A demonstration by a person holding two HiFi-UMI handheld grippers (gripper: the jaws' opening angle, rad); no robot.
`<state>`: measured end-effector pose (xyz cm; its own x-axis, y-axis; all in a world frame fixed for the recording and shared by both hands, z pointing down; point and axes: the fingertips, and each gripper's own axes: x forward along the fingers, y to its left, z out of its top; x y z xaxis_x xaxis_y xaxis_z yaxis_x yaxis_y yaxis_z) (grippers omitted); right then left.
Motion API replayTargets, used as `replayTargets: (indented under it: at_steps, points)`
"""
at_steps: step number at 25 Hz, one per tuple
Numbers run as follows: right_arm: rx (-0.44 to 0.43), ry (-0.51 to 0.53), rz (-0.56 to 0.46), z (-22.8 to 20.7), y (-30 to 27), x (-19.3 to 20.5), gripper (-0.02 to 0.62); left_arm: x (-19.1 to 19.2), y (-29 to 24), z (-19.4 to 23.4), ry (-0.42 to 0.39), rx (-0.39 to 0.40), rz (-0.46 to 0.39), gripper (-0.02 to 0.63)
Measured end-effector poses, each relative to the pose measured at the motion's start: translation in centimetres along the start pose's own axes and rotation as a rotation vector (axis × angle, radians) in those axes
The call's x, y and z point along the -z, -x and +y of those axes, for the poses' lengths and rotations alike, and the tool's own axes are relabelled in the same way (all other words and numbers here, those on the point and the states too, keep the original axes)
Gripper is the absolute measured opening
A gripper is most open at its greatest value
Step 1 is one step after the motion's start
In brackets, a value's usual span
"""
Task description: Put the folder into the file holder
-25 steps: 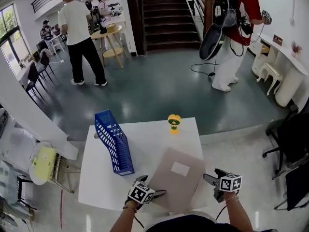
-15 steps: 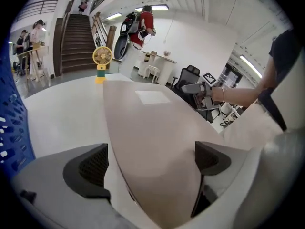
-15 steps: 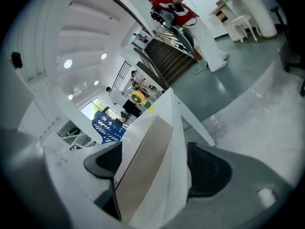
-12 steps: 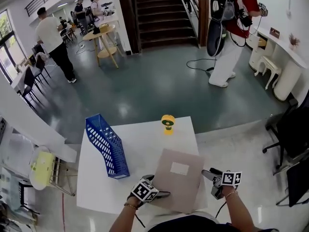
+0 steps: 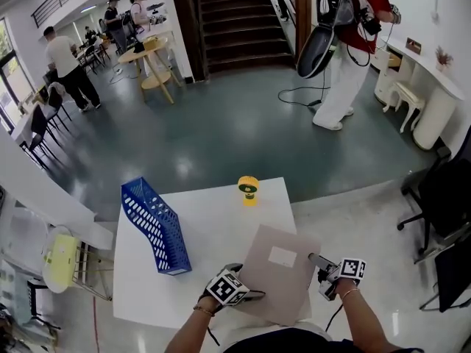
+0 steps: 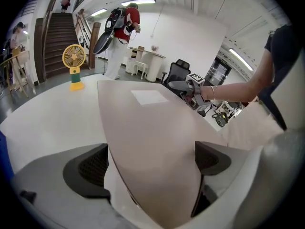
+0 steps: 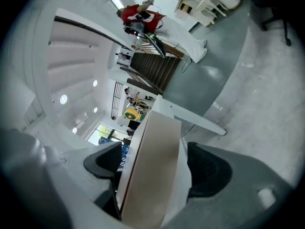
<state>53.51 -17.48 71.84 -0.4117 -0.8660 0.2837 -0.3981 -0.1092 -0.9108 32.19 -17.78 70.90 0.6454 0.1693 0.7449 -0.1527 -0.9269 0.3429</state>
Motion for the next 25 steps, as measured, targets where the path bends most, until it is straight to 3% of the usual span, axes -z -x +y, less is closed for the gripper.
replayTargets:
  at_steps: [12, 15, 18, 25]
  points:
    - [-0.054, -0.112, -0.051, -1.3, -0.8, -0.2, 0.413, -1.6, -1.7, -1.1, -0.071, 0.033, 0.032, 0.558]
    - [-0.076, -0.143, -0.088, -1.5, -0.4, -0.5, 0.397, -1.7, -1.7, -1.1, -0.088, 0.025, 0.020, 0.558]
    - [-0.112, -0.170, -0.126, -1.2, 0.4, -0.7, 0.328, -1.8, -1.4, -1.4, -0.119, 0.008, 0.005, 0.558]
    - [-0.141, -0.154, -0.108, 0.8, 1.0, -0.8, 0.290, -2.0, -0.3, -1.9, -0.139, -0.026, -0.029, 0.558]
